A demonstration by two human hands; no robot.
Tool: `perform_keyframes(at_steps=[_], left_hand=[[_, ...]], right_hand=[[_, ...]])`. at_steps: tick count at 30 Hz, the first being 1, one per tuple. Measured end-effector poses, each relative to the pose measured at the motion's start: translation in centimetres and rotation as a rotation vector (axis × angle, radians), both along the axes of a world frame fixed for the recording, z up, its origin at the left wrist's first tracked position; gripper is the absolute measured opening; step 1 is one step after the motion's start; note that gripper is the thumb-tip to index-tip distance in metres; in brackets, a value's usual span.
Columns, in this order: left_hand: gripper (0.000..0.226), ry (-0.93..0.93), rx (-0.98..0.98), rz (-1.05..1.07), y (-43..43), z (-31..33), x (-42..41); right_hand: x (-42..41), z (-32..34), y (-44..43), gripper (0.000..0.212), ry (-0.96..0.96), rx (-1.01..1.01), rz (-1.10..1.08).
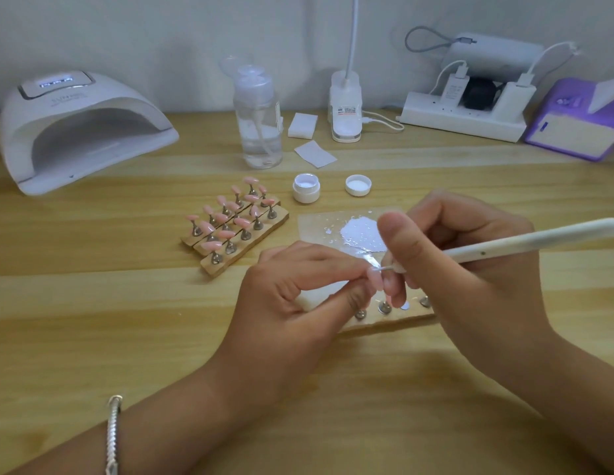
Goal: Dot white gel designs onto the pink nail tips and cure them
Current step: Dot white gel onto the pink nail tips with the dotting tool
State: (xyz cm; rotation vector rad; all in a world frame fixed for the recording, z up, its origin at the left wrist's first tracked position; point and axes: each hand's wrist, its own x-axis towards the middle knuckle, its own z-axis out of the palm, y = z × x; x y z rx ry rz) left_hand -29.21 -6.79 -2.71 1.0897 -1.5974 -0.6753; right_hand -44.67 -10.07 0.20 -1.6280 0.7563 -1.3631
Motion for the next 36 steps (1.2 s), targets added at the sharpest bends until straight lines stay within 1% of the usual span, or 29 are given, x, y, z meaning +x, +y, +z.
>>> perform_keyframes(at_steps=[3, 12, 19, 21, 28, 30, 36], left_hand=[[0.007, -0.007, 0.006, 0.010, 0.0, -0.1, 0.0], [0.008, -0.068, -0.028, 0.021, 0.0, -0.1, 0.0], [0.007, -0.038, -0.008, 0.027, 0.0, -0.2, 0.0], [0.007, -0.044, -0.011, 0.038, 0.0, -0.2, 0.0], [0.006, -0.069, -0.046, 0.031, 0.1, -0.2, -0.1], [0.009, -0.067, -0.056, 0.014, 0.1, -0.1, -0.1], [0.009, -0.068, -0.046, -0.005, 0.1, -0.1, 0.0]], right_hand=[[0.1, -0.2, 0.0, 0.036, -0.011, 0.009, 0.003], [0.2, -0.4, -0.2, 0.034, -0.021, 0.023, 0.013], [0.1, -0.3, -0.1, 0.036, -0.059, 0.044, 0.026], [0.1, -0.1, -0.2, 0.037, -0.052, 0.039, -0.007], [-0.4, 0.6, -0.3, 0.025, -0.065, -0.082, -0.168], [-0.3, 0.4, -0.2, 0.026, -0.054, -0.090, -0.158], [-0.1, -0.2, 0.1, 0.035, -0.031, -0.029, -0.090]])
